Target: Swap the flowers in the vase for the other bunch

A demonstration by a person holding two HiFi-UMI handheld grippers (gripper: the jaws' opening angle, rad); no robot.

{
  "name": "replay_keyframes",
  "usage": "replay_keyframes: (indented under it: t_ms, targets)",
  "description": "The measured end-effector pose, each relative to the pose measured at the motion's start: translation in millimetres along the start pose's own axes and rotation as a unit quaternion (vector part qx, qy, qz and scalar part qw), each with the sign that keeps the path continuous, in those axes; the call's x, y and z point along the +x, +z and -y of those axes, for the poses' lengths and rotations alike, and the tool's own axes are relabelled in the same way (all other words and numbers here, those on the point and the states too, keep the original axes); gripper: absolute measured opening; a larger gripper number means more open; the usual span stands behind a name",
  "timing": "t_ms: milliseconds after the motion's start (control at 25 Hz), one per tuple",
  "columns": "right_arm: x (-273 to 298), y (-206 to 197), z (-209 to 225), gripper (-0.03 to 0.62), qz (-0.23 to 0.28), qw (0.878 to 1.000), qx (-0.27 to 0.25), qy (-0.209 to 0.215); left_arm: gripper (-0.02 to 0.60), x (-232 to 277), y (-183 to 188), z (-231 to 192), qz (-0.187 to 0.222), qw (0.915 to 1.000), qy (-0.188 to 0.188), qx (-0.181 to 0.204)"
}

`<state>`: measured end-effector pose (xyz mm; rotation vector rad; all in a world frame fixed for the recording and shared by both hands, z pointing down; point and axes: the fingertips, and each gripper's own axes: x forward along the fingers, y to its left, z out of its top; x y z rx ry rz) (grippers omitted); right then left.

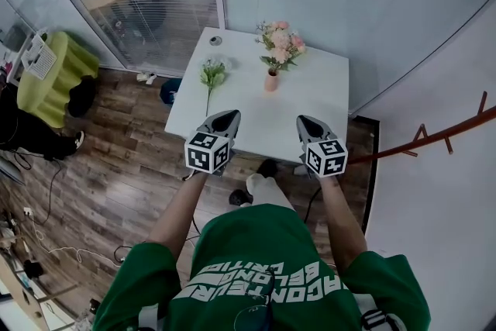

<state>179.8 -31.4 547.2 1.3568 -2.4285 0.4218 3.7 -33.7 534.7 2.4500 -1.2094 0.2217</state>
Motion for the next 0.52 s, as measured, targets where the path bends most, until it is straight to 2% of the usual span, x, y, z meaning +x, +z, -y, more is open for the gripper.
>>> replay_keyframes:
  t_ms: [520]
  targets:
    - [-4.0, -3.6, -10.8, 0.012, -0.002, 1.000, -0.003, -0.003, 0.003, -17.3, -1.4, -7.6, 0.007, 0.9999, 0.007, -0.004]
